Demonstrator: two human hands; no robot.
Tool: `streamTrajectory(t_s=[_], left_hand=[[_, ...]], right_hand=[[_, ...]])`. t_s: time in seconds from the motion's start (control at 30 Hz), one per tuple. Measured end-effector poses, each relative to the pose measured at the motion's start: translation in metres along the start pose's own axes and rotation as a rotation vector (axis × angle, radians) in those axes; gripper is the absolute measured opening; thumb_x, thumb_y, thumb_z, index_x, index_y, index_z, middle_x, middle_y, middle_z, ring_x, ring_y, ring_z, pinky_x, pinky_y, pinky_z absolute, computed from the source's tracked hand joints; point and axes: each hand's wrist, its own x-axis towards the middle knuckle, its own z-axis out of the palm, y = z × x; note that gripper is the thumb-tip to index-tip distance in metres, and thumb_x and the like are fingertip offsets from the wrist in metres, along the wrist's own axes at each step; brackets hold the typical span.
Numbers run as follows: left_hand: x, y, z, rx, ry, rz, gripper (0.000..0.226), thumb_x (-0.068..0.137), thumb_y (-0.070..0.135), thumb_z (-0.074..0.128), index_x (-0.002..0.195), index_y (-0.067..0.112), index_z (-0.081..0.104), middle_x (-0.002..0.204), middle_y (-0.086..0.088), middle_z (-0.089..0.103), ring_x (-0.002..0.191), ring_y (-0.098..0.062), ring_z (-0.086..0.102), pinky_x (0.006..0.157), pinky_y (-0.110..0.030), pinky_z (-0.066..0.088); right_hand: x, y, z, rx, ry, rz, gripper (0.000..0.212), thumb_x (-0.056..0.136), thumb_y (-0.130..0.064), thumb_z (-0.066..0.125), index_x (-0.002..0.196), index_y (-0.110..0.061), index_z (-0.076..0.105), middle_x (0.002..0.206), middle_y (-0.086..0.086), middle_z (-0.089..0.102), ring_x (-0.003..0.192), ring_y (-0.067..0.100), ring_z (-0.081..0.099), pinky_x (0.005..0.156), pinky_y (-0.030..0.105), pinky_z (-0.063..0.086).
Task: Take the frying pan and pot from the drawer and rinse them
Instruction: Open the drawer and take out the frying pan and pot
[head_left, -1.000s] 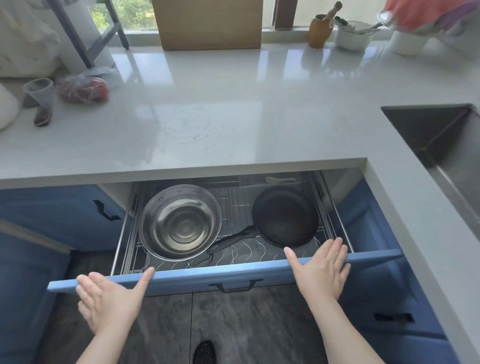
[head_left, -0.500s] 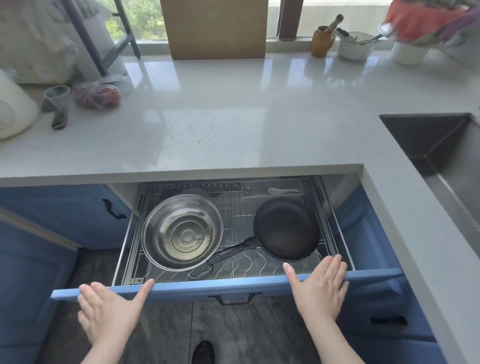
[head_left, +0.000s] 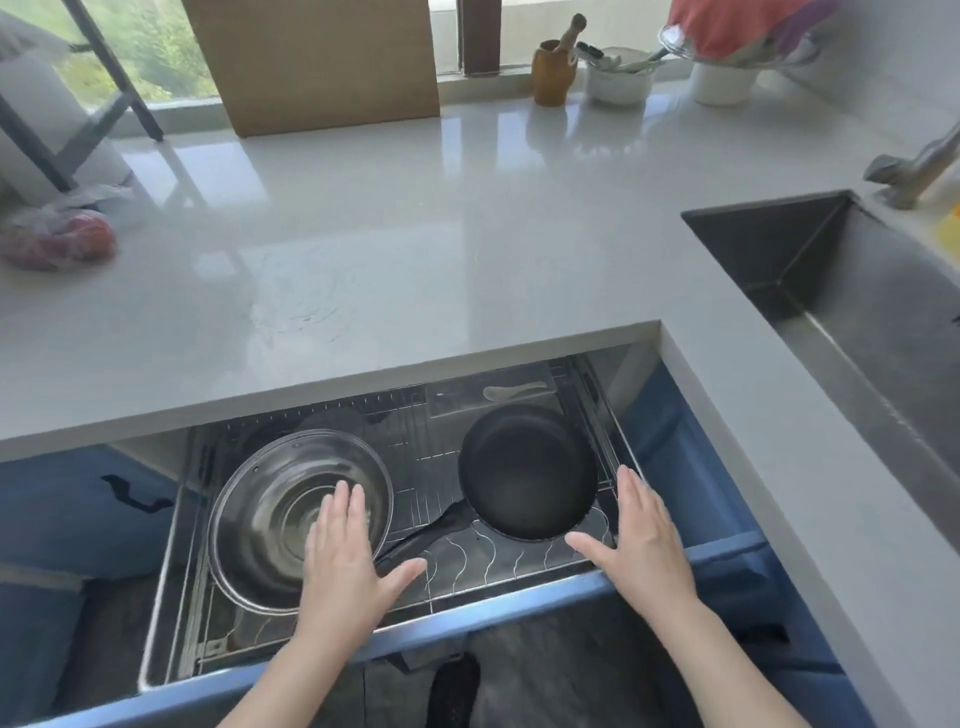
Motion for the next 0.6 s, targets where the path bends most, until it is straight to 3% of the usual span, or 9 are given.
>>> streamTrajectory(t_s=[0.1,0.33,0.6], left_hand=[[0.042,0.025,0.014,0.045,-0.101,0.139,0.115,0.078,0.071,0.058,0.156,0.014,-0.006,0.164,-0.003,-0.011,0.151,-0.019,-0.011,0.122,-0.034,-0.002],[0.134,0.045,0.056,0.151,-0.345,0.350,0.121,0.073,0.069,0.067,0.156,0.016,-0.003,0.164,-0.004,-0.007,0.151,-0.023,-0.006,0.123,-0.041,0.007],[0.189,0.042,0.102,0.167,-0.598,0.324,0.135,0.063,0.059,0.080,0.154,0.025,-0.014,0.163,0.004,-0.014,0.151,-0.020,-0.010,0.122,-0.045,0.008]], right_hand=[[0.029,0.011,-0.012,0.031,-0.124,0.007,0.119,0.074,-0.060,0.074,0.157,-0.019,-0.002,0.165,-0.004,0.005,0.151,0.014,0.006,0.120,0.033,0.016],[0.088,0.024,-0.001,0.051,-0.347,0.052,0.133,0.064,-0.044,0.088,0.157,-0.021,-0.004,0.165,-0.006,-0.001,0.151,0.015,0.008,0.119,0.035,0.021],[0.136,0.035,0.042,-0.004,-0.458,0.103,0.133,0.055,-0.036,0.093,0.155,-0.019,0.007,0.153,0.005,0.031,0.141,0.022,0.033,0.112,0.037,0.036]])
